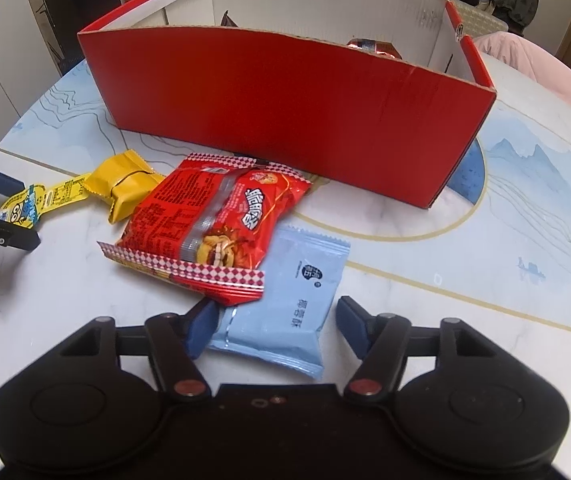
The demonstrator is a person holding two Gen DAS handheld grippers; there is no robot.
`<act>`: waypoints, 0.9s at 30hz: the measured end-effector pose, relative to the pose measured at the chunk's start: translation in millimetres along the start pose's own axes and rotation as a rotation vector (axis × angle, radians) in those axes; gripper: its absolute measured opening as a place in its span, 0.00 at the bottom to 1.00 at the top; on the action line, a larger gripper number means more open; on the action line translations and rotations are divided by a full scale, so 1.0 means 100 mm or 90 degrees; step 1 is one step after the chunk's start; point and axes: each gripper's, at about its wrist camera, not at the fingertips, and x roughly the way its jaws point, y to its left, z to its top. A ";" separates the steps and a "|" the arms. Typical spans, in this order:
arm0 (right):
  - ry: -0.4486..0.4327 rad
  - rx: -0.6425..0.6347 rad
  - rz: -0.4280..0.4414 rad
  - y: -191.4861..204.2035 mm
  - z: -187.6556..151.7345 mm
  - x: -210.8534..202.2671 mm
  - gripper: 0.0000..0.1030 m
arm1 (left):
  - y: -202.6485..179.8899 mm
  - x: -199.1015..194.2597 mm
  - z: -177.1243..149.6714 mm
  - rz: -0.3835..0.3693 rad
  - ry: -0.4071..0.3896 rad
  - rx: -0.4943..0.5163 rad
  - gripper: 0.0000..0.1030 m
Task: Organize snacks
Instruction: 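Grasp the yellow Minion candy stick with the left gripper while the right grasps the light blue packet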
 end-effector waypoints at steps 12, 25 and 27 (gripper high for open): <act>-0.014 0.047 -0.017 -0.03 -0.13 -0.11 0.47 | -0.02 -0.05 -0.07 0.009 -0.008 -0.055 0.56; -0.043 0.157 -0.017 -0.12 -0.41 -0.40 0.46 | 0.07 -0.20 -0.25 -0.025 -0.014 -0.172 0.56; -0.054 0.163 -0.007 -0.10 -0.43 -0.48 0.46 | 0.06 -0.26 -0.27 -0.034 -0.020 -0.186 0.56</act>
